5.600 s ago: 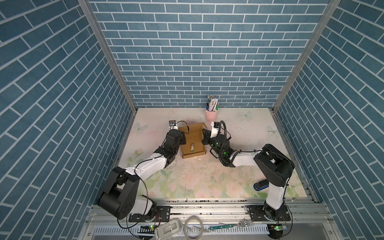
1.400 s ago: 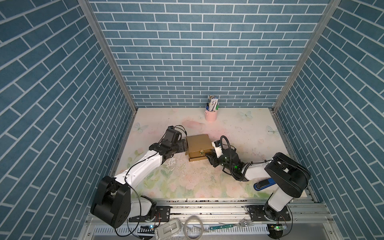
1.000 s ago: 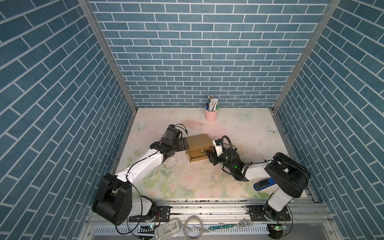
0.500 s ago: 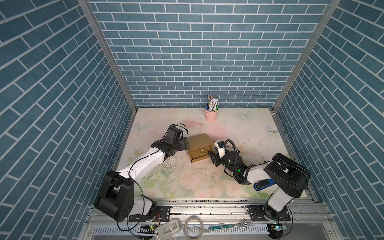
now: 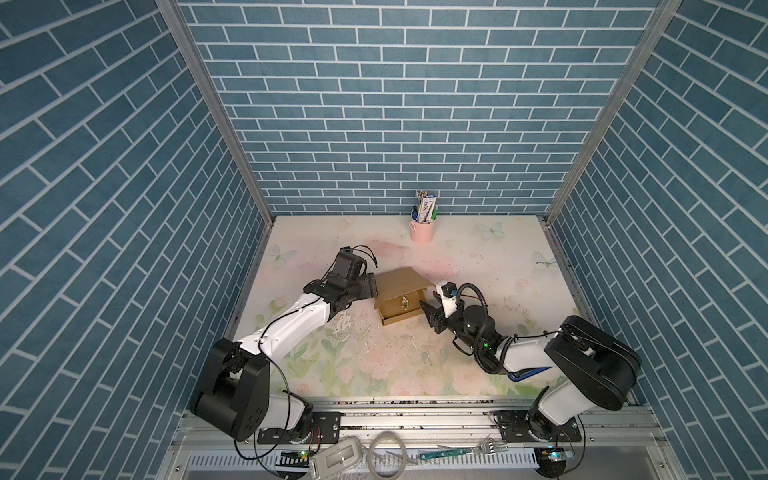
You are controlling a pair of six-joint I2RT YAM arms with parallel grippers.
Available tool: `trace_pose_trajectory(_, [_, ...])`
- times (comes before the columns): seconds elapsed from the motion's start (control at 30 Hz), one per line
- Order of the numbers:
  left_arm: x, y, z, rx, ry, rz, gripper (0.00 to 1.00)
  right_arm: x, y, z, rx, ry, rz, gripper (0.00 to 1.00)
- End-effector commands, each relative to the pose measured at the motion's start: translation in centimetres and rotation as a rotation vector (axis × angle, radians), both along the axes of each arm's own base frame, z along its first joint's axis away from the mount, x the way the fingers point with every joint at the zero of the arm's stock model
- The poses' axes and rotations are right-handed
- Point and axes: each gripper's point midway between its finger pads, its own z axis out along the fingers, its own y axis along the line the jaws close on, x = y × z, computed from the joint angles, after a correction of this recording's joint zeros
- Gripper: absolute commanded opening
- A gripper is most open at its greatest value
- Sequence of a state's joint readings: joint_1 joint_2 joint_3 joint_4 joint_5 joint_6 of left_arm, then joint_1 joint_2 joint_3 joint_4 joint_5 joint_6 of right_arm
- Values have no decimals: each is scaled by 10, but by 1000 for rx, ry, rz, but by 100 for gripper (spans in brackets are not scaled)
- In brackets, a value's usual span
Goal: Fold the paper box
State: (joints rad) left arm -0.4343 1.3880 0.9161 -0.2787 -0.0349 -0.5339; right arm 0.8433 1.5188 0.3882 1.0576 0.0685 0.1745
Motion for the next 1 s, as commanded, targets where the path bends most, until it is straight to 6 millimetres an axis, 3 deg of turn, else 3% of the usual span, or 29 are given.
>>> trace_pose_trajectory(0.0, [5, 0, 7, 4, -8, -1, 82, -9, -2, 8, -49, 10, 30, 54])
trace_pose_trajectory(0.17, [-1, 4, 12, 8, -3, 9, 82, -21, -17, 16, -134, 130, 18, 53])
trace_pose_trajectory(0.3, [-7, 5, 14, -4, 0, 10, 82, -30, -29, 44, -107, 172, -3, 53])
trace_pose_trajectory(0.4, [-11, 4, 12, -24, 6, 6, 82, -25, -33, 65, -96, 202, -36, 53])
trace_pose_trajectory(0.53, [-13, -2, 6, -57, 17, -4, 81, -5, -23, 78, -75, 302, -41, 54])
trace_pose_trajectory(0.77, [-11, -11, -4, -60, 36, -22, 82, 36, 3, 52, -107, 461, -51, 53])
trace_pose_trajectory(0.97, [-12, -18, -22, -45, 69, -39, 82, 43, 10, 17, -147, 530, -66, 51])
